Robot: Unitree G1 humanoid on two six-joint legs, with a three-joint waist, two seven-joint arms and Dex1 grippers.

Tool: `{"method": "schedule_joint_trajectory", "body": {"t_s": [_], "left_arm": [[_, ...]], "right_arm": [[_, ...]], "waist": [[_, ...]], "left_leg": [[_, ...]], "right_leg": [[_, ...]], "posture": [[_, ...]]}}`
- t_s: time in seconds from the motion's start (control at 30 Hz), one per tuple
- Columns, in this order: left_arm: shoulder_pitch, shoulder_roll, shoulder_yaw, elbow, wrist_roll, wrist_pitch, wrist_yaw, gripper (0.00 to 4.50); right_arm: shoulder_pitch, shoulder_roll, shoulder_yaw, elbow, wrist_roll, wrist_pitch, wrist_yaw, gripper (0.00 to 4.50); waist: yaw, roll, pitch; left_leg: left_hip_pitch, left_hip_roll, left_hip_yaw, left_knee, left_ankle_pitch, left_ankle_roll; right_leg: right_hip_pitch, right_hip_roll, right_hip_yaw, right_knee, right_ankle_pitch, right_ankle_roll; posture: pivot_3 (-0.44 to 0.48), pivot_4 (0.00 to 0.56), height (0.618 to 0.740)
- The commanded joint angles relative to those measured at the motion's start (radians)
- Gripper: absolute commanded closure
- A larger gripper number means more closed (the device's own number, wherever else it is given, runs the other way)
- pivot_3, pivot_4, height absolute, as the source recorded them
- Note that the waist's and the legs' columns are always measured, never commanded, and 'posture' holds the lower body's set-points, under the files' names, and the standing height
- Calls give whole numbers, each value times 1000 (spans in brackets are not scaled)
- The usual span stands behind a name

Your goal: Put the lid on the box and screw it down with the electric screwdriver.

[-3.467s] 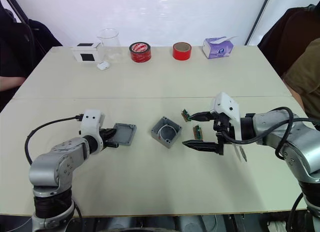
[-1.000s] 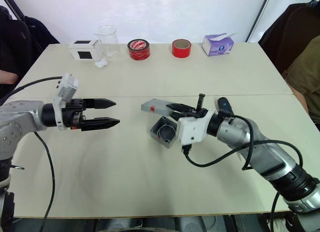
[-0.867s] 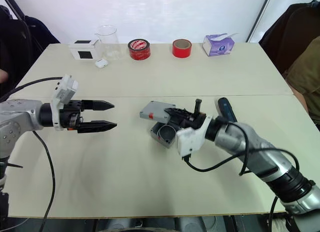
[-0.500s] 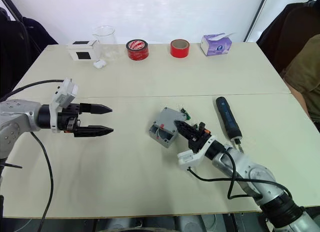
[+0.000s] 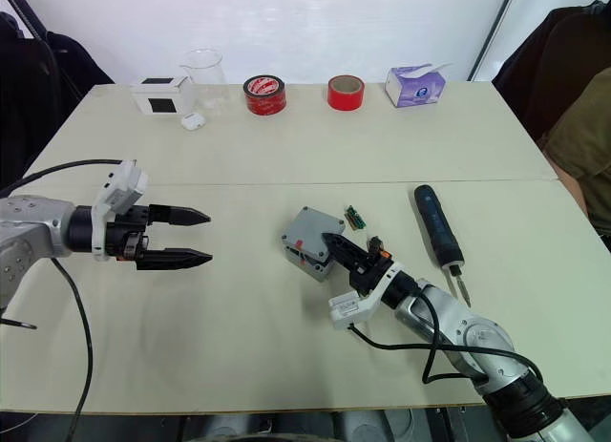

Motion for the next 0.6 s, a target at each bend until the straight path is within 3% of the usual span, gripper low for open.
{"method": "schedule_joint_trajectory", "body": {"t_s": [0.03, 0.6], "left_arm": [[1, 17, 30, -33, -4, -18, 0, 9], [16, 9, 31, -50, -1, -32, 27, 9]], "right_arm": [[-7, 15, -11, -14, 0, -5, -2, 4273], [44, 48, -8, -10, -68, 28, -12, 4273]], "waist": [[0, 0, 0], [0, 0, 0]], "left_leg": [[0, 0, 0, 0, 0, 0], [0, 0, 0, 1, 0, 0]], "right_leg": [[0, 0, 0, 0, 0, 0], [0, 0, 0, 2, 0, 0]], "posture": [[0, 150, 740], [0, 150, 740]]}}
